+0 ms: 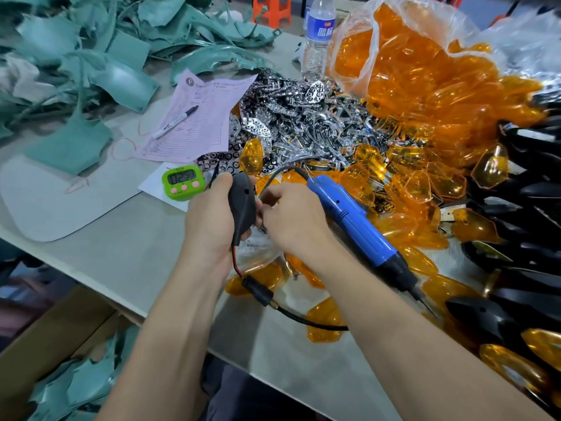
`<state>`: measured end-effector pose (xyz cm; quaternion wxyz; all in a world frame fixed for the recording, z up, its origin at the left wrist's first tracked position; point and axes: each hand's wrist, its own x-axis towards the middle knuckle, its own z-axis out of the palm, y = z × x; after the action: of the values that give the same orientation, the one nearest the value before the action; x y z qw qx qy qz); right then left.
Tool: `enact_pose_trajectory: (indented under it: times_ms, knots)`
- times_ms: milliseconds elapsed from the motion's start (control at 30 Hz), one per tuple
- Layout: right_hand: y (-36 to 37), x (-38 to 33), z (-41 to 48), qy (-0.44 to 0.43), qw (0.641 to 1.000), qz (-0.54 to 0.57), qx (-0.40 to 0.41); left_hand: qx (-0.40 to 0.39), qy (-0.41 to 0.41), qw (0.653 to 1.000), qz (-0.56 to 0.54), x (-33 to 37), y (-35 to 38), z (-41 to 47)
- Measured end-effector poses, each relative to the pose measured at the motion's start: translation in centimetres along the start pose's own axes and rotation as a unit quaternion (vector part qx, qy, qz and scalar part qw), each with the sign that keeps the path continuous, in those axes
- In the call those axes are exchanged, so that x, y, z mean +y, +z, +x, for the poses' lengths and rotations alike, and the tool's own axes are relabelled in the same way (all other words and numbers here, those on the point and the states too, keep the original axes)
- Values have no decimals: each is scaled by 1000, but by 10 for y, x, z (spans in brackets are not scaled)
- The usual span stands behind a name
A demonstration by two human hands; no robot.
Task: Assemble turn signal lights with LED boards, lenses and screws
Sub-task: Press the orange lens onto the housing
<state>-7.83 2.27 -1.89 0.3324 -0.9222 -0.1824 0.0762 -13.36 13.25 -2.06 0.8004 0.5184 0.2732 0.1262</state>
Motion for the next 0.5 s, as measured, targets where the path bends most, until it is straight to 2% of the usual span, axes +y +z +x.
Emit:
enact_pose_trajectory:
  times_ms: [100, 167, 333, 433, 500]
  knots:
    - [-8, 5, 3, 29, 989, 140, 38, -3, 6, 1000, -9, 2, 1, -3]
    - [-13, 7, 5, 20, 984, 169, 53, 7, 2, 1000, -4, 2, -1, -3]
    - [-17, 9, 6, -8, 994, 106, -20, 15, -23, 999, -18, 2, -1, -5]
    - [-16, 6, 9, -19, 997, 70, -35, 13, -27, 999, -31, 2, 1, -5]
    - [-17, 6, 7, -18, 995, 86, -37, 14, -23, 999, -28, 1, 1, -5]
